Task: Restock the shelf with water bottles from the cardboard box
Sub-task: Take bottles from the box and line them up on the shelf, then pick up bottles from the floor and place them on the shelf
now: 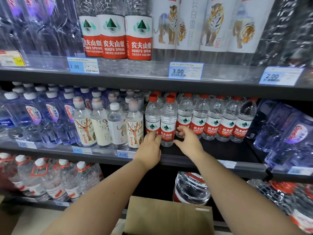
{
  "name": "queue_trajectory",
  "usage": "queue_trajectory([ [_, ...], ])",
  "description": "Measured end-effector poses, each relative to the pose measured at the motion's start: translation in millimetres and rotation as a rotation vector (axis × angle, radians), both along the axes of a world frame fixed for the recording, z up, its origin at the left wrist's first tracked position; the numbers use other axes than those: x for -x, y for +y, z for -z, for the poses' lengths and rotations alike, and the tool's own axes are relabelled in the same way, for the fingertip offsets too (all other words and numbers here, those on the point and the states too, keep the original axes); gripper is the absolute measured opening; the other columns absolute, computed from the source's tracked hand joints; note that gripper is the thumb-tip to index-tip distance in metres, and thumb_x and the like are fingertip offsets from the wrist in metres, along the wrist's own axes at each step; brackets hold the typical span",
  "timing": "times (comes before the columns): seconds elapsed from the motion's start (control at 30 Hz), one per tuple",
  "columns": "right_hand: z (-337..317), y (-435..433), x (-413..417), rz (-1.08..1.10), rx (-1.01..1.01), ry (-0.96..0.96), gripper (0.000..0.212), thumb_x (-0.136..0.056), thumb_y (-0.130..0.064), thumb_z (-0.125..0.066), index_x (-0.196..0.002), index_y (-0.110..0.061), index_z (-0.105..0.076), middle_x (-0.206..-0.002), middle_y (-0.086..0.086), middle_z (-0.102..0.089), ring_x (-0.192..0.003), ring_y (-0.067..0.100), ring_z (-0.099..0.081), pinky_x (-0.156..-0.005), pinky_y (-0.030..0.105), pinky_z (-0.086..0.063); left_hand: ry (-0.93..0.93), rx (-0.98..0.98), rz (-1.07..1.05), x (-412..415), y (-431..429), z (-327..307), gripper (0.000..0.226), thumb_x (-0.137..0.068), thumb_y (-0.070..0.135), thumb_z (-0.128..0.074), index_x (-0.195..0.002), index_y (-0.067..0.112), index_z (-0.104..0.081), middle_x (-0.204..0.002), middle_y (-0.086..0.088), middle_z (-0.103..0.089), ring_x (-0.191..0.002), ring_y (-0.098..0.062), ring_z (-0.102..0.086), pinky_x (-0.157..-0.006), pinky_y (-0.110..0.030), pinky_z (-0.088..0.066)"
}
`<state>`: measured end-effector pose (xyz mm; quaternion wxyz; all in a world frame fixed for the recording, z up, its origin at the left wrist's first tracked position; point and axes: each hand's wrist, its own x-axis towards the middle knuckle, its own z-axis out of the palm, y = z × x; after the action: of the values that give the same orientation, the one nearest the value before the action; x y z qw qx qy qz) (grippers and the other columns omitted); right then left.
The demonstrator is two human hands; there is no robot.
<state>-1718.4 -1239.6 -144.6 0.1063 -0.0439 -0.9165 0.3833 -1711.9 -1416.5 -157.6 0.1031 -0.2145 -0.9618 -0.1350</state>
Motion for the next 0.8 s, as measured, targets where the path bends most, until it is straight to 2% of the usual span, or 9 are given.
queue_trajectory([
  [0.07,-15.6,14.7,-24.6,-0.064,-0.192,-0.001,0.046,-0.084,-0.019,-0.072,-0.127,-0.023,-0.055,-0.124,-0.002,-0.056,-0.116,0.016,-0.052,-0.096,0.033,-0.046,0.033,0.106,-0.016,-10.5,5.8,-20.2,0.048,-0.089,0.016,-0.049,-0.136,0.012,-0.044,-0.136,-0.009,-0.04,-0.124,-0.028,-0.038,-0.103,-0.041,-0.035],
  [0.17,-43.4,38.2,-65.6,-0.109,-0.418,0.004,0.042,-0.086,-0.023,-0.069,-0.126,-0.021,-0.057,-0.129,0.0,-0.055,-0.123,0.022,-0.047,-0.1,0.038,-0.044,0.122,0.216,-0.03,-32.3,21.1,-54.2,0.04,-0.09,0.027,-0.049,-0.128,0.015,-0.051,-0.129,-0.006,-0.048,-0.12,-0.029,-0.042,-0.098,-0.044,-0.034],
  [0.27,-68.0,60.6,-108.3,-0.115,-0.536,0.02,0.044,-0.085,-0.024,-0.068,-0.127,-0.018,-0.056,-0.128,0.002,-0.055,-0.124,0.025,-0.046,-0.1,0.039,-0.043,0.192,0.231,0.007,-63.0,47.4,-83.8,0.037,-0.09,0.033,-0.049,-0.121,0.015,-0.055,-0.123,-0.007,-0.052,-0.115,-0.031,-0.045,-0.097,-0.045,-0.036],
  [0.37,-84.2,81.2,-154.0,-0.097,-0.629,0.039,0.047,-0.085,-0.023,-0.068,-0.129,-0.019,-0.055,-0.13,0.003,-0.054,-0.125,0.027,-0.045,-0.099,0.04,-0.043,0.215,0.215,0.057,-98.9,83.3,-100.3,0.037,-0.089,0.033,-0.049,-0.12,0.014,-0.056,-0.123,-0.008,-0.054,-0.118,-0.032,-0.044,-0.102,-0.047,-0.034],
  [0.47,-84.9,104.5,-201.3,-0.044,-0.661,0.049,0.046,-0.083,-0.022,-0.068,-0.126,-0.017,-0.056,-0.124,0.007,-0.055,-0.12,0.028,-0.047,-0.096,0.037,-0.043,0.192,0.161,0.133,-138.7,124.0,-98.8,0.04,-0.087,0.031,-0.049,-0.124,0.017,-0.055,-0.124,-0.008,-0.054,-0.12,-0.032,-0.043,-0.101,-0.049,-0.032],
  [0.6,-60.2,146.0,-263.4,0.01,-0.684,-0.009,0.04,-0.078,-0.021,-0.067,-0.116,-0.011,-0.06,-0.113,0.013,-0.059,-0.11,0.035,-0.053,-0.089,0.041,-0.047,0.165,0.155,0.251,-190.0,180.7,-72.3,0.041,-0.086,0.034,-0.052,-0.124,0.018,-0.055,-0.123,-0.007,-0.053,-0.117,-0.032,-0.045,-0.095,-0.045,-0.034],
  [0.7,-27.9,180.4,-304.9,0.077,-0.668,-0.081,0.041,-0.079,-0.022,-0.067,-0.118,-0.014,-0.06,-0.116,0.012,-0.06,-0.112,0.033,-0.054,-0.089,0.039,-0.046,0.133,0.178,0.351,-216.8,220.6,-37.6,0.041,-0.086,0.035,-0.051,-0.123,0.018,-0.056,-0.121,-0.008,-0.054,-0.115,-0.032,-0.045,-0.093,-0.043,-0.034],
  [0.8,15.7,214.7,-337.8,0.147,-0.633,-0.195,0.042,-0.084,-0.025,-0.066,-0.123,-0.015,-0.057,-0.124,0.01,-0.058,-0.12,0.031,-0.049,-0.095,0.035,-0.04,0.101,0.215,0.418,-234.1,255.4,3.7,0.039,-0.086,0.038,-0.051,-0.12,0.02,-0.058,-0.119,-0.005,-0.056,-0.113,-0.03,-0.046,-0.092,-0.041,-0.034],
])
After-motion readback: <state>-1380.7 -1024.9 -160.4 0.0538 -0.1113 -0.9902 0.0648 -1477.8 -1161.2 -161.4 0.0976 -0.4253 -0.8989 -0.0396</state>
